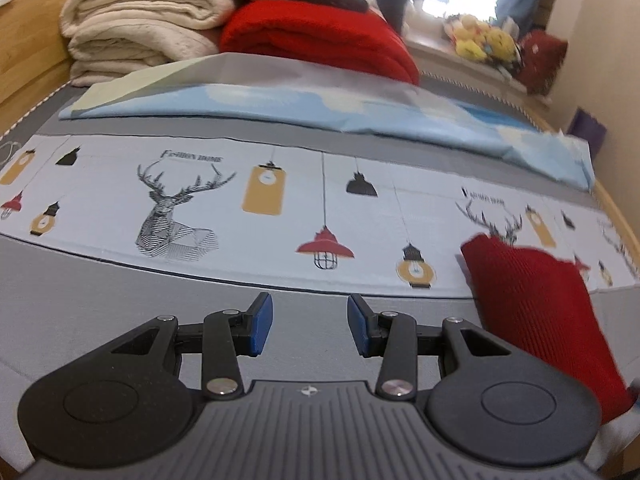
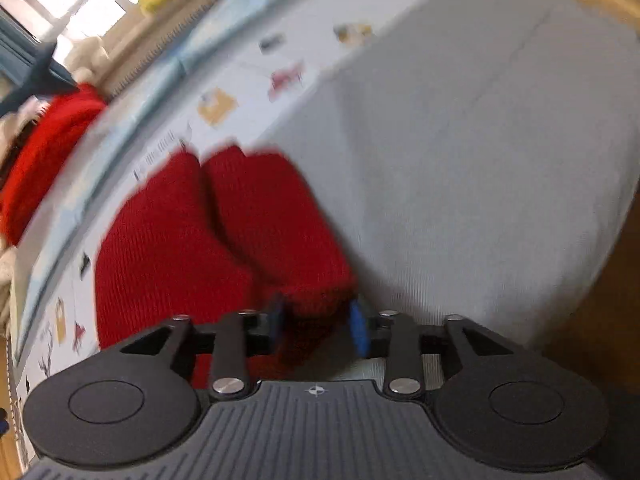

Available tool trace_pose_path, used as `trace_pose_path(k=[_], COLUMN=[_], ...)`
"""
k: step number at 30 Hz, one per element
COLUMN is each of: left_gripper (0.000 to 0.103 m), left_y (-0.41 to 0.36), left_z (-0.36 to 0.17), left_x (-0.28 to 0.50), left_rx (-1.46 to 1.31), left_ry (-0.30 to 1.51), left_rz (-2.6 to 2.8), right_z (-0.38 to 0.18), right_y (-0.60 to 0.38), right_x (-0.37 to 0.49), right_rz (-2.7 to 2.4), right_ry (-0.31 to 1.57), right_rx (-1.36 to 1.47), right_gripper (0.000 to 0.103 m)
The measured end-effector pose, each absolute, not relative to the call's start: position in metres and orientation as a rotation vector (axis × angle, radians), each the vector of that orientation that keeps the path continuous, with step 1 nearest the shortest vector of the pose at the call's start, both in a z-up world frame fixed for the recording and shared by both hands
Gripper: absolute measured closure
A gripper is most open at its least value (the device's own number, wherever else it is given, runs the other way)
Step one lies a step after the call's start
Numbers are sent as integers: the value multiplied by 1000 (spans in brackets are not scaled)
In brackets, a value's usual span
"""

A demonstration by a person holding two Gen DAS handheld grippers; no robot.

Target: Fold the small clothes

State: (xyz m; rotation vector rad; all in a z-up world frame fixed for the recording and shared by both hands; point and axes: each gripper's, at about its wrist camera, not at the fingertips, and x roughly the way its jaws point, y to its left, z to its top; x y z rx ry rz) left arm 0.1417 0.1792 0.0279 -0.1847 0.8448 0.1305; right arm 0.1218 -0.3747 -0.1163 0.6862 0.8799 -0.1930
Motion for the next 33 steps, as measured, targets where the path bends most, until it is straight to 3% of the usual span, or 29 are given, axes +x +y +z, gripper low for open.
trace_pose_path(k=[5,7,9,10,12,14,16,19,20,22,24,26,30,33], left_gripper=[57,57,57,57,57,57,57,56,56,56,56,56,54,54], left_y=[169,168,165,164,160,155,147,132,126,113,93,71,36,9], left_z=[20,18,16,14,10,7,5,0,-2,-6,-9,-9,-7,-8], left_x=[152,154,156,157,158,160,160,162,162,162,159,153,143,139], left_rx=[-132,-132,-123,-119,-111,-94,-64,-10,-2,18,71,139,167,161], left_ry=[859,866,872,877,890,897,895,887,885,882,866,837,811,807], left_rz=[130,127,127,126,119,100,82,54,46,12,-39,-79,-135,-144], right_z=[-85,-89,-105,-114,-133,-141,-126,-78,-73,-97,-144,-145,-105,-101], right_y=[-363,-352,-337,-333,-326,-328,-331,-336,-338,-345,-356,-368,-357,-359], right_x=[153,181,210,220,229,234,219,193,190,206,226,225,210,206], right_rz=[-43,100,177,187,187,208,213,230,229,176,98,84,151,215], right_ry=[759,803,895,928,978,978,876,558,534,710,994,972,750,727], right_rx=[552,535,499,479,457,513,518,438,407,392,462,565,357,390], right_gripper=[51,40,39,39,54,84,89,90,89,89,81,79,73,70])
